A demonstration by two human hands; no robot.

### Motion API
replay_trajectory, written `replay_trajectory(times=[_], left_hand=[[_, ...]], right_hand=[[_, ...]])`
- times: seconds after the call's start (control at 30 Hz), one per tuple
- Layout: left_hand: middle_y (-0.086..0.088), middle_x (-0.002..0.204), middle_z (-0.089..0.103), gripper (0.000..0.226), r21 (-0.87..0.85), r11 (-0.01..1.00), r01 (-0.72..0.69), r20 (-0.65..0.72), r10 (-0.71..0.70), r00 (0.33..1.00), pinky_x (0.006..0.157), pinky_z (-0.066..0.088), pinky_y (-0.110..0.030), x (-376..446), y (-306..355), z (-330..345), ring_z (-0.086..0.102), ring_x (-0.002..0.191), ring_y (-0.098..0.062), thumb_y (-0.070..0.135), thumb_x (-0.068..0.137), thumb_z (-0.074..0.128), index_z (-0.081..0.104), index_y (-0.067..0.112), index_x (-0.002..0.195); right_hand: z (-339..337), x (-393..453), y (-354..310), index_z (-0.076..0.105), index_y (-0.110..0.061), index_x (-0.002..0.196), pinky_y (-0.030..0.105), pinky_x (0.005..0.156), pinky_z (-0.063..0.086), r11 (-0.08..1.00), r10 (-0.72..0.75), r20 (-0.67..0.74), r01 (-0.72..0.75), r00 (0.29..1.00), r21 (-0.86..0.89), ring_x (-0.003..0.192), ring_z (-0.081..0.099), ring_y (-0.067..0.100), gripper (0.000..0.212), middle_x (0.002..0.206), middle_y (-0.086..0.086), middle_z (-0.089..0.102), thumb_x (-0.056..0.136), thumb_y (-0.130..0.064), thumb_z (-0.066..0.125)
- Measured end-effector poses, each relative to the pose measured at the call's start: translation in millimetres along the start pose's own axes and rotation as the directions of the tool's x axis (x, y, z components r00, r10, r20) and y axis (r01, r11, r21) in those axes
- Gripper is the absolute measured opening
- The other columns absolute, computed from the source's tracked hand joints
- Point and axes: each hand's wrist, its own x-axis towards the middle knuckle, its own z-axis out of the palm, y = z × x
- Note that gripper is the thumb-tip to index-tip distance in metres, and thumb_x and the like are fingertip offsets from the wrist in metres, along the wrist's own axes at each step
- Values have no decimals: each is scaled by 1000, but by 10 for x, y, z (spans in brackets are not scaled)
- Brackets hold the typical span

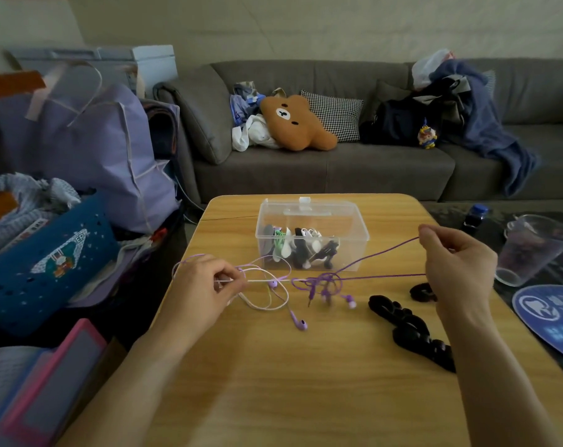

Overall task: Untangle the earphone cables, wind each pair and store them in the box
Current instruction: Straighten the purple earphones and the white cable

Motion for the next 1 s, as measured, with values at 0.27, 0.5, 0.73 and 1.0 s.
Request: replay_trajectory(times=[0.27, 0.5, 0.73, 1.0], left_hand=[[6, 64, 65, 18, -7, 999, -35, -78, 34, 996, 54, 54, -37, -17, 34, -47, 64, 59, -8, 31, 94, 61, 59, 17, 83], [4, 67, 67, 17, -298, 950, -89, -7, 91, 996, 42, 48, -26, -129, 478, 46, 65, 55, -12, 43, 90, 59, 63, 26, 89], [10, 75, 70, 16, -350, 934, -70, -93, 40, 995, 49, 55, -30, -146, 483, -54, 69, 64, -10, 36, 86, 64, 68, 20, 89], [15, 70, 62, 14, 24, 992, -124, -69, 125, 990, 60, 49, -18, -34, 169, -126, 62, 67, -6, 25, 80, 79, 70, 14, 77]], right_hand=[[63, -12, 78, 64, -30, 121, 51, 103, 44, 771, 98, 222, 67, 970, -633, 117, 55, 29, 30, 134, 8, 57, 92, -37, 64], [486, -670, -136, 65, -29, 120, 15, 88, 47, 897, -270, 750, 441, 604, -32, 104, 59, -8, 33, 114, -18, 66, 90, -43, 67], [604, -670, 57, 68, -18, 74, 30, 55, 45, 833, -186, 836, 534, 516, -144, 51, 49, 9, 32, 54, -7, 57, 98, -36, 59], [372, -403, -239, 60, -6, 79, 34, 57, 55, 857, 106, 635, -395, 765, 333, 50, 52, 19, 41, 56, 4, 49, 107, -28, 40]])
